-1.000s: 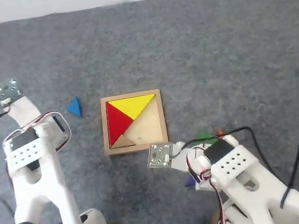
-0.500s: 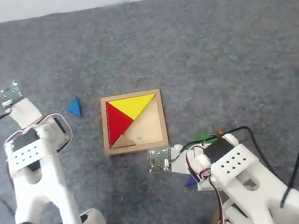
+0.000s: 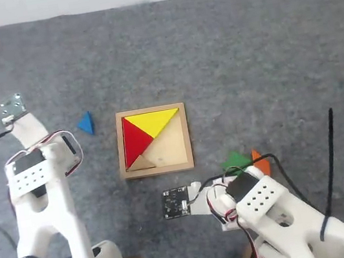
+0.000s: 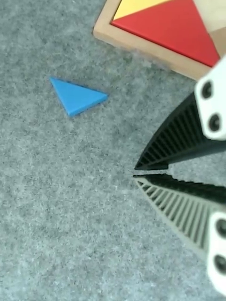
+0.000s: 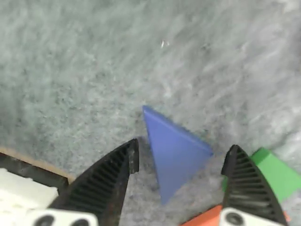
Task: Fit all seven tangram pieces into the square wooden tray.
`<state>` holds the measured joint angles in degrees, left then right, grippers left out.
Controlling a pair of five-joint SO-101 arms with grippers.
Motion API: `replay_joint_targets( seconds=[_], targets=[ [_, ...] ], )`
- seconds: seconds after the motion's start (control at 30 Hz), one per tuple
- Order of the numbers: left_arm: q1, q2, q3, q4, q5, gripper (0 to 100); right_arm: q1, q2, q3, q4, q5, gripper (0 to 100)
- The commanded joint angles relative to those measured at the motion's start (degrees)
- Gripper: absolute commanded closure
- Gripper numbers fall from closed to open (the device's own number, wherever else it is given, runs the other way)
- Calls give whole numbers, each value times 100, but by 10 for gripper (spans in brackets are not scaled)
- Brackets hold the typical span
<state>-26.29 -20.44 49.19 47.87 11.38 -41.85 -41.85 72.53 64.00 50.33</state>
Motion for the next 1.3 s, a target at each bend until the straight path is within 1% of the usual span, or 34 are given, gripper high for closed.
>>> replay_joint_targets(
  seconds=[0.0,0.1,0.3,0.47,0.8,0.97,1.27],
  targets=[
    [0,-26,-57,-97,-70,984,303,-66,9,-92,220,740],
    [0,-26,-57,-97,-70,984,391,-66,9,-110,334,766],
    [0,-26,-57,-88,-70,984,409,-66,176,-303,334,818],
    [0,-26,-57,-88,-70,984,418,-66,185,-303,334,829],
    [0,-26,-57,-88,-70,984,418,-66,193,-295,360,820],
    [0,-26,-57,-88,-70,984,418,-66,193,-295,369,756],
    [0,-26,-57,-88,-70,984,418,-57,211,-409,369,754]
  ],
)
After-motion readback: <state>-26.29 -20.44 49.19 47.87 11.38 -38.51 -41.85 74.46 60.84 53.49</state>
